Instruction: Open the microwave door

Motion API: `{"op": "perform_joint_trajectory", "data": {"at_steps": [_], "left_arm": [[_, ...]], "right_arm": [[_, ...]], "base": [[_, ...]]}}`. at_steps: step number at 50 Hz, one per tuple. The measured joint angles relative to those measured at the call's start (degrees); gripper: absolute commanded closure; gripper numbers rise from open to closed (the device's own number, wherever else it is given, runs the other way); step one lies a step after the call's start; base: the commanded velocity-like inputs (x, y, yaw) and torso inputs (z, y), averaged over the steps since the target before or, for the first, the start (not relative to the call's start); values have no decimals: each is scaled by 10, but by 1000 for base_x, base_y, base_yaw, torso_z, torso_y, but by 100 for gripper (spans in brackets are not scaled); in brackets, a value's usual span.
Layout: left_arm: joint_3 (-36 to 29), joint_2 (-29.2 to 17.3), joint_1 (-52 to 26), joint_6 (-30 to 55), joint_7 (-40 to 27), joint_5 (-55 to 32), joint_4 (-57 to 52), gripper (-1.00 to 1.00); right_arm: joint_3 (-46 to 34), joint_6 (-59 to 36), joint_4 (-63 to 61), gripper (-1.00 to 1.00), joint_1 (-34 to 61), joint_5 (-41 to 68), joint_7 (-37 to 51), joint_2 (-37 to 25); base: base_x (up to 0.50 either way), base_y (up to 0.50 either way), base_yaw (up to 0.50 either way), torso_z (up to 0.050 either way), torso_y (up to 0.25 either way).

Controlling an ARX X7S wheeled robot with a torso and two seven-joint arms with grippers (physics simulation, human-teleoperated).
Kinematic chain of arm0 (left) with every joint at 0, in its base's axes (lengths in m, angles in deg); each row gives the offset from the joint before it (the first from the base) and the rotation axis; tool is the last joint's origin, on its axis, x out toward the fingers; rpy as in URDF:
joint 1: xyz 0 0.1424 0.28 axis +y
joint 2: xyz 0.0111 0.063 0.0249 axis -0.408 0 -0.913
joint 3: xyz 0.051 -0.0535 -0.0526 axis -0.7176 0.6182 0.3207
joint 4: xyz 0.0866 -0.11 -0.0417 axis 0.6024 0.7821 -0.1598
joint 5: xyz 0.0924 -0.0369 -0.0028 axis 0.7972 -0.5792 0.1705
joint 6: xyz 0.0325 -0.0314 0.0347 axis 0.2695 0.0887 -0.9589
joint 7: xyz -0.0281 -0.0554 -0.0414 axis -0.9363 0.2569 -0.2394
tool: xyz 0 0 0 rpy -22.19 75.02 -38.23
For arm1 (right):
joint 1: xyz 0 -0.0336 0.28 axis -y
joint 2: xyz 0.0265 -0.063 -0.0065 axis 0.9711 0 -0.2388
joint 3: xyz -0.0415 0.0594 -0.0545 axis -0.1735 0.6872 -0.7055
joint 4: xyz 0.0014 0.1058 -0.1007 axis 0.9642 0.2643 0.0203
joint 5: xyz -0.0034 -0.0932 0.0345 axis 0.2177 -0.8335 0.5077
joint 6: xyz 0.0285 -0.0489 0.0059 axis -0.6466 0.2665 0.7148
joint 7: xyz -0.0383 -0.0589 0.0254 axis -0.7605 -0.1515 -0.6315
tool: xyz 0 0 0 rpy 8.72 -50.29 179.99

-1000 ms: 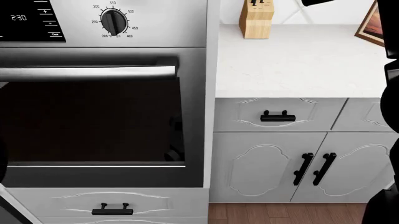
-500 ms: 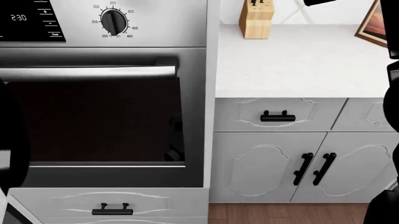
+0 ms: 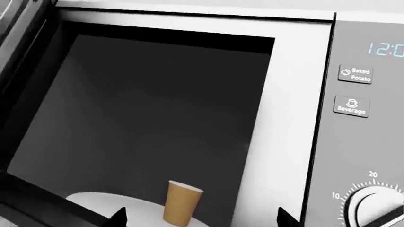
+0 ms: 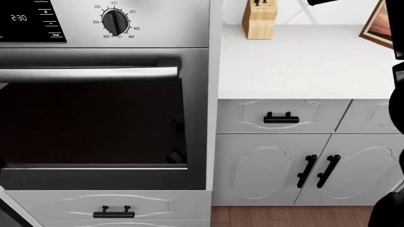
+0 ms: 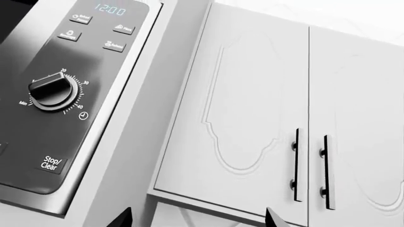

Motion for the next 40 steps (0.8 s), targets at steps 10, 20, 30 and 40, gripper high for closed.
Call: {"op": "perform_joint_trajectory", "data": {"at_steps": [10,20,30,40], "left_arm": [[-5,-20,-4,1,-7,21,3,-100],[-9,-49,-16,9,-4,37,13,-100],[-30,-65,-26,12,11,57,27,-100],[-52,-83,-36,8,29,77,27,-100]], "right_arm": [[-3,4,4,-100,0,0,1,1],[-9,19,14,-100,-4,-5,1,2],[-17,35,25,-100,-7,-10,1,5],[-24,53,36,-100,-11,-16,1,7]], "base": [[0,0,0,0,0],[0,0,0,0,0],[0,0,0,2,0],[0,0,0,4,2]]}}
